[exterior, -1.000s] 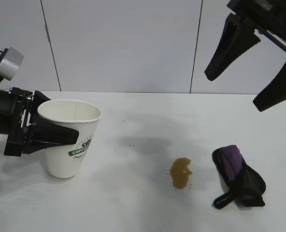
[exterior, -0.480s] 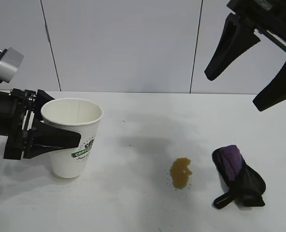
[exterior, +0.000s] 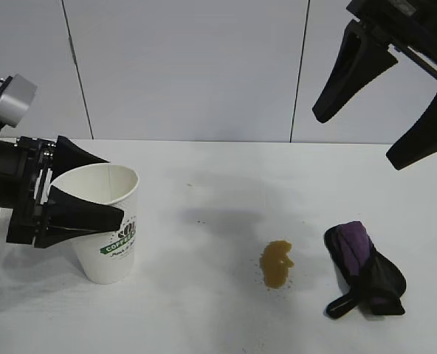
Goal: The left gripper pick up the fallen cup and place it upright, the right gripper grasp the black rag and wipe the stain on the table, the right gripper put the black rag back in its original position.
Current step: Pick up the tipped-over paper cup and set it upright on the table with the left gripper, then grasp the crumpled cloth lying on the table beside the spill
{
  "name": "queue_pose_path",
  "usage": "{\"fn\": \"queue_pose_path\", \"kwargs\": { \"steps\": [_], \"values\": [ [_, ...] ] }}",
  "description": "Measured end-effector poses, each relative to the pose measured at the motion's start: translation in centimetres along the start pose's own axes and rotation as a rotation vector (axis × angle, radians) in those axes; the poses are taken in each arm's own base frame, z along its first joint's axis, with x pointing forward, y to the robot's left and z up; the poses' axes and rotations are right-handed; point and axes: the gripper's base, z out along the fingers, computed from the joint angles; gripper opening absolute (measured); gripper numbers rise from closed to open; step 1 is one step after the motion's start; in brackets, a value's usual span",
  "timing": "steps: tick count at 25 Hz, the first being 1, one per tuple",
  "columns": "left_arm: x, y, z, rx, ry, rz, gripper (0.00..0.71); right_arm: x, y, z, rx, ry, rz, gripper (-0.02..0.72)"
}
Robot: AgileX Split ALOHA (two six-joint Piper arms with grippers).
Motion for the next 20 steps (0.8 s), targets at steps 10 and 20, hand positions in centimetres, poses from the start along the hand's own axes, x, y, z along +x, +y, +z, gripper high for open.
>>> {"fn": "queue_pose_path", "kwargs": {
  "steps": [10,20],
  "values": [
    [0.2,0.0,0.0,0.000,0.023,-0.029,0.676,0.0,0.0,0.0,-0.002,0.000,0.001,0.623],
    [1.4,-0.4,-0.1,0.042,0.150,-0.013,0.676,0.0,0.0,0.0,-0.002,0.000,0.001,0.623]
  ]
}}
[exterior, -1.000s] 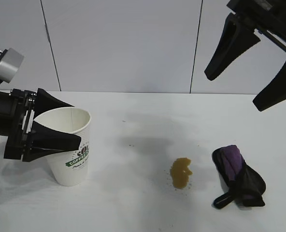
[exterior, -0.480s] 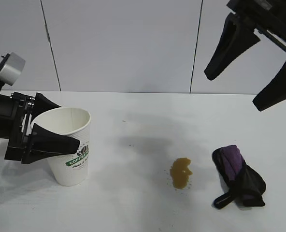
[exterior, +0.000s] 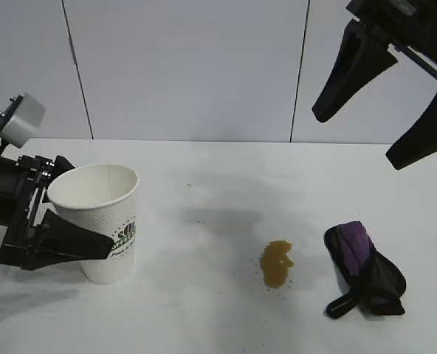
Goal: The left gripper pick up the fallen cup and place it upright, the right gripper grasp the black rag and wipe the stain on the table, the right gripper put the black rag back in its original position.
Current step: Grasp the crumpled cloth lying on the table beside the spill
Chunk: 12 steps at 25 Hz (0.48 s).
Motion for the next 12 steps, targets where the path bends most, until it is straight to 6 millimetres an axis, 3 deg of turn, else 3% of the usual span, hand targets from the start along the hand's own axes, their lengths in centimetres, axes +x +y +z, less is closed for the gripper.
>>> {"fn": "queue_pose_path", "kwargs": {
  "steps": [7,12],
  "values": [
    [0.5,0.3,-0.7,-0.026,0.064,-0.062,0.676,0.0,0.0,0.0,0.000,0.000,0.000,0.623],
    [-0.3,1.1,-3.9,-0.098,0.130,-0.100,0.676,0.0,0.0,0.0,0.000,-0.001,0.000,0.623]
  ]
}}
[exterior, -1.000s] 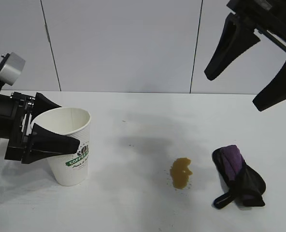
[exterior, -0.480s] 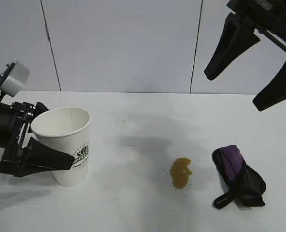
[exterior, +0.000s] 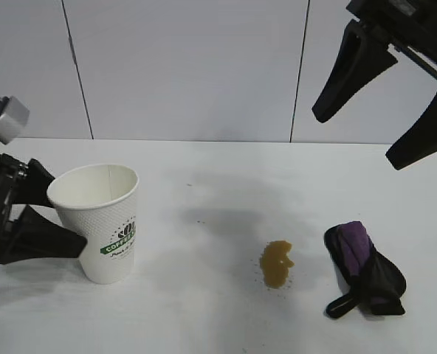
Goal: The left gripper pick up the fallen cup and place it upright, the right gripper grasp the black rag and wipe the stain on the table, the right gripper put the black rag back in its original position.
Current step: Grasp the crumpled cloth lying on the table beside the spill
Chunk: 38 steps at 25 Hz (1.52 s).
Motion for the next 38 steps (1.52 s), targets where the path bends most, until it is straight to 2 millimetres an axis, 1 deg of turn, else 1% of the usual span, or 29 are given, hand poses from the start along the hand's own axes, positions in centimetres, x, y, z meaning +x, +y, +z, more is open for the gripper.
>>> {"fn": "queue_pose_path", "kwargs": {
  "steps": [5,9,12,15,19,21,23,25,27,31,35,38],
  "values": [
    [-0.6,0.3,-3.2,-0.091,0.135,-0.073,0.676,0.0,0.0,0.0,0.000,-0.004,0.000,0.623],
    [-2.2,-0.3,-5.7,-0.166,0.197,-0.100,0.676,-0.1,0.0,0.0,0.001,-0.006,0.000,0.623],
    [-4.4,-1.0,-7.8,-0.243,0.158,-0.180,0.676,-0.2,0.0,0.0,0.003,-0.019,0.000,0.623],
    [-7.1,-2.2,-10.3,-0.334,0.071,-0.274,0.676,-0.2,0.0,0.0,0.004,-0.023,0.000,0.623],
    [-11.1,-3.5,-13.9,-0.437,-0.088,-0.420,0.676,-0.2,0.0,0.0,0.004,-0.023,0.000,0.623],
    [-12.9,-4.6,-15.8,-0.475,-0.178,-0.484,0.676,-0.2,0.0,0.0,0.004,-0.023,-0.002,0.623],
    [-14.2,-6.0,-17.3,-0.496,-0.246,-0.517,0.676,-0.2,0.0,0.0,0.005,-0.023,-0.019,0.623],
    [-15.3,-7.9,-18.8,-0.516,-0.300,-0.506,0.676,-0.2,0.0,0.0,0.004,-0.022,-0.035,0.623],
    [-16.0,-9.8,-20.2,-0.543,-0.335,-0.461,0.676,-0.2,0.0,0.0,0.005,-0.022,-0.043,0.623],
    [-17.2,-14.7,-23.2,-0.632,-0.412,-0.333,0.675,-0.2,0.0,0.0,0.005,-0.022,-0.047,0.623],
    [-17.2,-20.1,-25.8,-0.734,-0.492,-0.263,0.675,-0.2,0.0,0.0,0.005,-0.022,-0.048,0.623],
    [-16.2,-23.4,-27.1,-0.815,-0.491,-0.263,0.675,-0.2,0.0,0.0,0.005,-0.022,-0.048,0.623]
  ]
}}
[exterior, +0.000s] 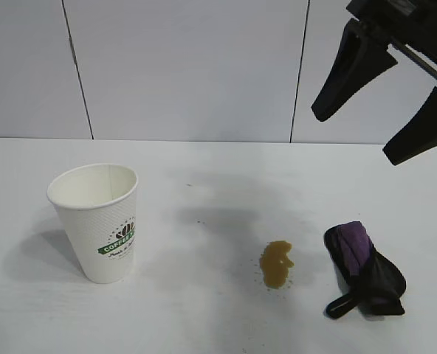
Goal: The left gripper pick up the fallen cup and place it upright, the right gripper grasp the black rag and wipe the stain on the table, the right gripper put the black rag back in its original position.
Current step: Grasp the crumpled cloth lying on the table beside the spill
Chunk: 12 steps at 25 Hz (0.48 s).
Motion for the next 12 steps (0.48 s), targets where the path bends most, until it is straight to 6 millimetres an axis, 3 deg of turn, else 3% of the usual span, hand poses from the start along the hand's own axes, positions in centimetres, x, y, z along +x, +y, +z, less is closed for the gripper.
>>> {"fn": "queue_pose_path", "kwargs": {
  "steps": [5,12],
  "values": [
    [2.4,-0.4,-4.6,-0.203,0.119,-0.018,0.675,0.0,0.0,0.0,0.000,0.000,0.000,0.623],
    [5.7,0.3,-7.5,-0.425,0.386,-0.160,0.673,0.0,0.0,0.0,0.000,0.000,0.000,0.623]
  ]
}}
